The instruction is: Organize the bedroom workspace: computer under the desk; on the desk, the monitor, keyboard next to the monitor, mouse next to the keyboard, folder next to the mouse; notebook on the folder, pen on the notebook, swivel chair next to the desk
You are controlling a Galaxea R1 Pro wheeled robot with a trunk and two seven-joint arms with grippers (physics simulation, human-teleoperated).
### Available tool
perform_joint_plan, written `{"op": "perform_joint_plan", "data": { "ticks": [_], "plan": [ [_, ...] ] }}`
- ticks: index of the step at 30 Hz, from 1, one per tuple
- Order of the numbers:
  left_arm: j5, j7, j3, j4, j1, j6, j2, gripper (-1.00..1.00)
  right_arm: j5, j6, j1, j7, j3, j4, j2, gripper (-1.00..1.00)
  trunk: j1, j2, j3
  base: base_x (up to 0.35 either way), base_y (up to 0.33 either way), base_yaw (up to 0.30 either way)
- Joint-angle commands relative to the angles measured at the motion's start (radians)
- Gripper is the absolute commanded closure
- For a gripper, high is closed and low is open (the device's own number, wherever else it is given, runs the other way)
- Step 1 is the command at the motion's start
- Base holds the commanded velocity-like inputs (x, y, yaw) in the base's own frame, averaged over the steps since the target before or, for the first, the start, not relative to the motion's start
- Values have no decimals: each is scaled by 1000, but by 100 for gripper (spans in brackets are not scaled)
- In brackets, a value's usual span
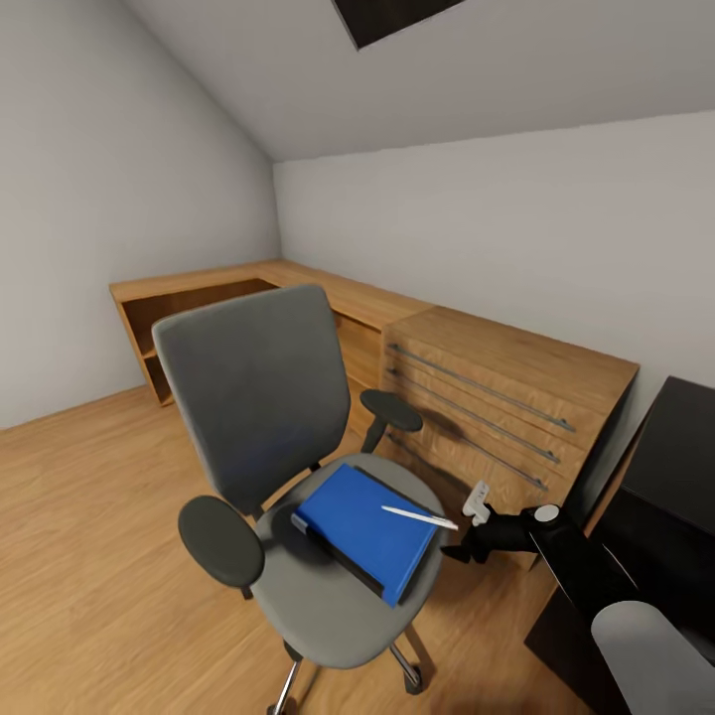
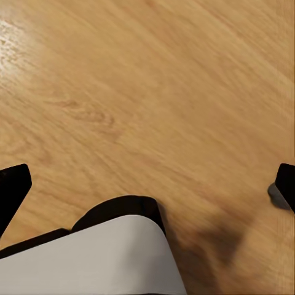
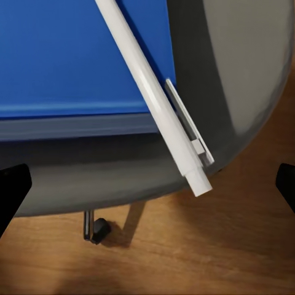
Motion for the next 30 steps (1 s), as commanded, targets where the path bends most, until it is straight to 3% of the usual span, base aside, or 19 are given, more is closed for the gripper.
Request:
{"op": "perform_joint_plan", "data": {
  "ticks": [1, 22, 30],
  "plan": [
    [7, 6, 0, -3, 0, 5, 0, -100, 1, 8, 0, 3, 2, -2, -1, -100, 4, -8, -4, 0, 0, 0],
    [4, 8, -1, 24, 0, -4, -3, -100, 0, 9, 1, 2, 7, -7, 2, -100, 4, -8, -4, 68, 0, 0],
    [62, 10, 1, 32, 0, 0, 3, -100, 1, 9, 1, 2, 8, -8, 2, -100, 4, -8, -4, 12, 0, 0]
  ]
}}
